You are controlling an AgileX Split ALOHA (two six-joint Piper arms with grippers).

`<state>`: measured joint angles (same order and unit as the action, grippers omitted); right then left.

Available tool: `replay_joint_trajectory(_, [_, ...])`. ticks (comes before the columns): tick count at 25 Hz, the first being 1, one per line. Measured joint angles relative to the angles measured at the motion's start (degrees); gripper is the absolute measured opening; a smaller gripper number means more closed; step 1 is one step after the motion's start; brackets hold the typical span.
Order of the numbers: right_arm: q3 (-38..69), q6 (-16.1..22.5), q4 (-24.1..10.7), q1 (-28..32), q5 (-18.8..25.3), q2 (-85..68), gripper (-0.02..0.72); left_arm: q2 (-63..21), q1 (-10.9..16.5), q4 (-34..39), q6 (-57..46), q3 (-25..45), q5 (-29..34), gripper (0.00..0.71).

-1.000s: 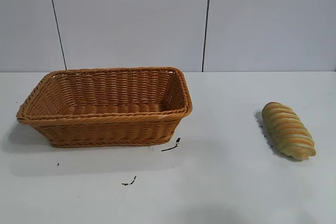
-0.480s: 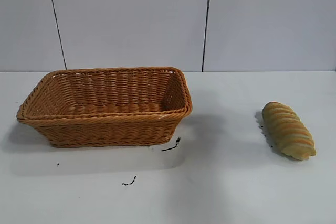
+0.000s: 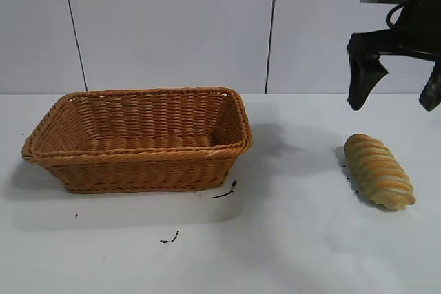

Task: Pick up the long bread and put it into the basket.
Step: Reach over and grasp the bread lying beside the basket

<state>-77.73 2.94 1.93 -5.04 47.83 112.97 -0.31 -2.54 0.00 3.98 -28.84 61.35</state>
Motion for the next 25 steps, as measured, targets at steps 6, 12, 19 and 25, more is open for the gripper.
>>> replay_joint_trajectory(6, [-0.17, 0.16, -0.24, 0.84, -4.31, 4.95, 0.693, 0.00, 0.00, 0.00, 0.00, 0.00, 0.00, 0.696])
replay_joint_trajectory(12, [-0.17, 0.20, 0.47, 3.21, -6.45, 7.04, 0.693, 0.00, 0.00, 0.00, 0.00, 0.00, 0.00, 0.696])
replay_joint_trajectory(19, [-0.17, -3.31, 2.72, 3.70, -6.04, 7.39, 0.693, 0.00, 0.00, 0.00, 0.00, 0.00, 0.00, 0.696])
replay_joint_trajectory(25, [-0.17, -3.38, 3.37, 3.70, -5.86, 8.80, 0.693, 0.00, 0.00, 0.00, 0.00, 0.00, 0.00, 0.696])
